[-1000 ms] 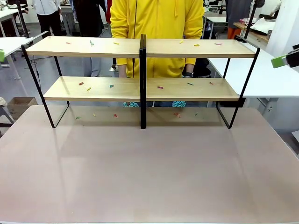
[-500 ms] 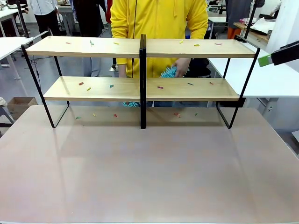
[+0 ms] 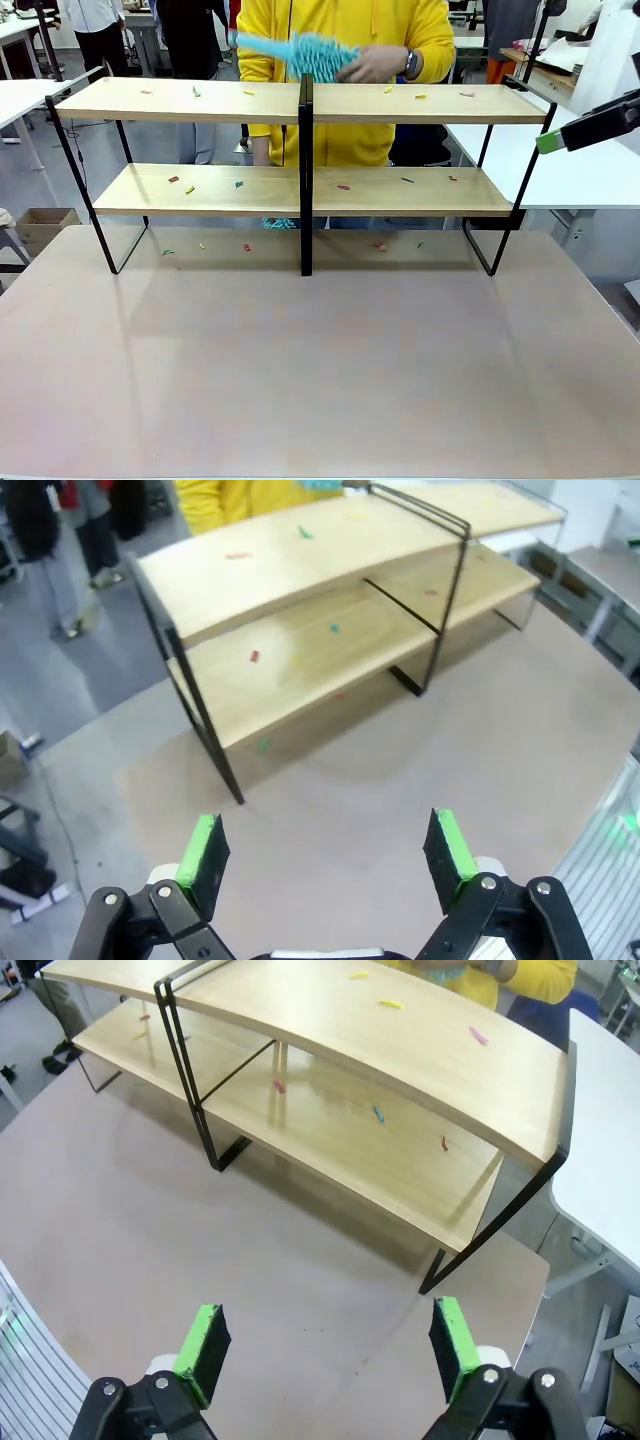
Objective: Clean the shelves.
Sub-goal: Pick up the Duster when the human hands it over.
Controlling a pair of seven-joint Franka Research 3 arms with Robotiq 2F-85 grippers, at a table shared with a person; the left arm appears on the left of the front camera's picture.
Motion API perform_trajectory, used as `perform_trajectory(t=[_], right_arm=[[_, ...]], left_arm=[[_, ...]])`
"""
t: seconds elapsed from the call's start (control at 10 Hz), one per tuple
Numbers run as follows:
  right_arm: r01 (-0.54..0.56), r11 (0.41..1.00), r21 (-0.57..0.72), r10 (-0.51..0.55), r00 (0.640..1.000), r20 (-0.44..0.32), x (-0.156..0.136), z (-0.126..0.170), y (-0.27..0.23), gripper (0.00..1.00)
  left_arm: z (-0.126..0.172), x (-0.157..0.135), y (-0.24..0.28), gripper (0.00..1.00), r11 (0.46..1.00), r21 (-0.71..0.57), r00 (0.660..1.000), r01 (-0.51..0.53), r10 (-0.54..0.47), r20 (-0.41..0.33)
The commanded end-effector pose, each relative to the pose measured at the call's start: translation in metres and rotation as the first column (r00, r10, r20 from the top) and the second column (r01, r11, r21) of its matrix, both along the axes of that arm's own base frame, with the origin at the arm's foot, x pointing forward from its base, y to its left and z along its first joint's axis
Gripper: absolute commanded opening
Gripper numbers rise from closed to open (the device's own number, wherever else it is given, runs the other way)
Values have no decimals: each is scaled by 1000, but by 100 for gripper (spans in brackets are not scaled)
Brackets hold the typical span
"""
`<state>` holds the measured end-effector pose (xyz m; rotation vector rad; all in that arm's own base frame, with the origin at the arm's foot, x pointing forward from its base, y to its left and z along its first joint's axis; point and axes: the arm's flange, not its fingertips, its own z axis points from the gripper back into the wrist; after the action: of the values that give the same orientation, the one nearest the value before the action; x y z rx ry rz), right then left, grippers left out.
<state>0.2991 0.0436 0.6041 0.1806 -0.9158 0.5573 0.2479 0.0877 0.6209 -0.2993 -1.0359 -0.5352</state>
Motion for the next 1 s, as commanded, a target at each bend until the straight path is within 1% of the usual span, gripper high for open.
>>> perform_trajectory(t=[0.0, 0.1, 0.3, 0.4, 0.6, 0.9], right_arm=[[-26, 999, 26, 26, 1000, 6, -18, -50, -2, 100], [-36, 999, 36, 36, 999, -2, -15, -53, -3, 100], [-40, 998, 42, 41, 999, -7, -13, -54, -6, 100], [-39, 998, 43, 39, 999, -7, -12, -54, -6, 100], [-45, 997, 54, 46, 999, -14, -8, -58, -7, 100], [-57, 997, 59, 58, 998, -15, -5, -60, -9, 100]], left_arm=[[-101, -49, -63, 100, 994, -8, 994, -108, 108, 26], [-100, -50, -63, 100, 992, 0, 992, -129, 129, 17], [-99, -49, -62, 100, 990, 25, 990, -136, 135, 35], [-100, -50, -57, 100, 990, 49, 991, -129, 127, 44], [-93, -44, -69, 100, 987, 104, 992, -119, 114, 53], [-82, -37, -79, 100, 984, 142, 992, -107, 96, 81]])
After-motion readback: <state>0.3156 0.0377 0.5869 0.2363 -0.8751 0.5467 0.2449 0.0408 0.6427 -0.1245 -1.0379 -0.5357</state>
